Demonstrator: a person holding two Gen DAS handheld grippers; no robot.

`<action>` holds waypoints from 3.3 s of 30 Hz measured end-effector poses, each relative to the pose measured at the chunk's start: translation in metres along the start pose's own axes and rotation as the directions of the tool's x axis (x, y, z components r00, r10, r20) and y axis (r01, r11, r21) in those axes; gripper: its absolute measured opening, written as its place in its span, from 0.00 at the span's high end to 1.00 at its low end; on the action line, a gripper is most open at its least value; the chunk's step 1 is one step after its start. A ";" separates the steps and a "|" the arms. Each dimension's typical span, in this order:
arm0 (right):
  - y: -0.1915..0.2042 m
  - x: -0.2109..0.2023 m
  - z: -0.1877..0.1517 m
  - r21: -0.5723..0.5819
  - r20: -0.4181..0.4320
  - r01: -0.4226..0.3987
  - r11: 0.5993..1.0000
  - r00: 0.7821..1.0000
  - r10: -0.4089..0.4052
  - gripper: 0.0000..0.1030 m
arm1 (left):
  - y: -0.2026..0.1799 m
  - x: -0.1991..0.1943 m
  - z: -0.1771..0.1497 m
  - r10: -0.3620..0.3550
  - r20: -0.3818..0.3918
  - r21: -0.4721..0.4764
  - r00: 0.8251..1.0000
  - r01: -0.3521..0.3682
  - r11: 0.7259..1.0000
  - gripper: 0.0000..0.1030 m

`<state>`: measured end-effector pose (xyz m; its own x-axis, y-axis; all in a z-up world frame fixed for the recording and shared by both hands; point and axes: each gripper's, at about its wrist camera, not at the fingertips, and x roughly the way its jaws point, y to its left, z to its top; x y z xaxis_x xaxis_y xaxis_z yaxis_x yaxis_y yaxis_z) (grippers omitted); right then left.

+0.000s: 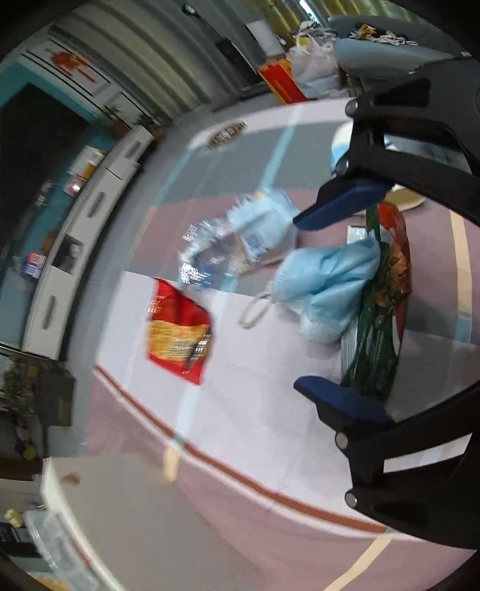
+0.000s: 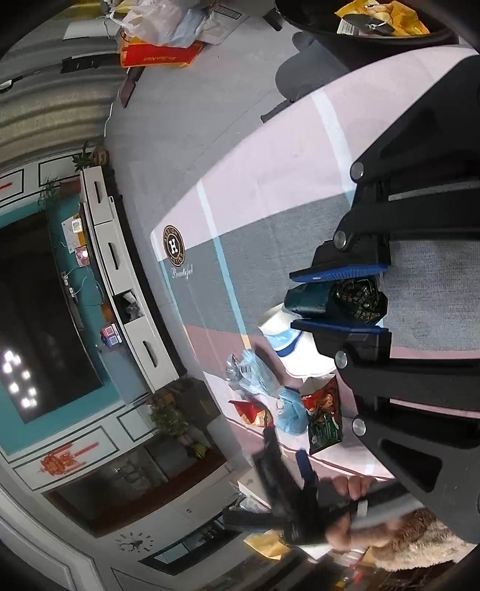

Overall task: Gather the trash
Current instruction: 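Grasp the blue face mask with the left tool while the right tool holds the wrapper, then carry the mask and wrapper over the black bin with both tools, then open both tools to drop the mask and wrapper into the bin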

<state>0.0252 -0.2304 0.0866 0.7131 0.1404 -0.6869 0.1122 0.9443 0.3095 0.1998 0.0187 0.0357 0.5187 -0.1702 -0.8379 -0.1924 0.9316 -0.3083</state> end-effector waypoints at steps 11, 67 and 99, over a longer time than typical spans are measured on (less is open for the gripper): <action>-0.009 -0.016 0.005 0.038 0.024 -0.024 0.999 0.999 0.023 0.80 | 0.004 0.006 -0.032 0.011 -0.052 -0.008 0.999 -0.012 1.000 0.77; -0.206 -0.199 -0.011 0.455 0.216 0.389 0.801 0.824 -0.524 0.80 | -0.327 -0.095 -0.289 -0.420 -0.247 0.532 0.873 0.485 0.695 0.80; -0.197 -0.165 0.002 0.448 0.156 0.381 0.809 0.858 -0.490 0.11 | -0.228 -0.106 -0.225 -0.399 -0.097 0.402 0.912 0.403 0.822 0.03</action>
<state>-0.1133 -0.4404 0.1408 0.6644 -0.3885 -0.6384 0.6721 0.6842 0.2831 0.0017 -0.2481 0.0933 0.4685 -0.5583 -0.6847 0.3857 0.8265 -0.4100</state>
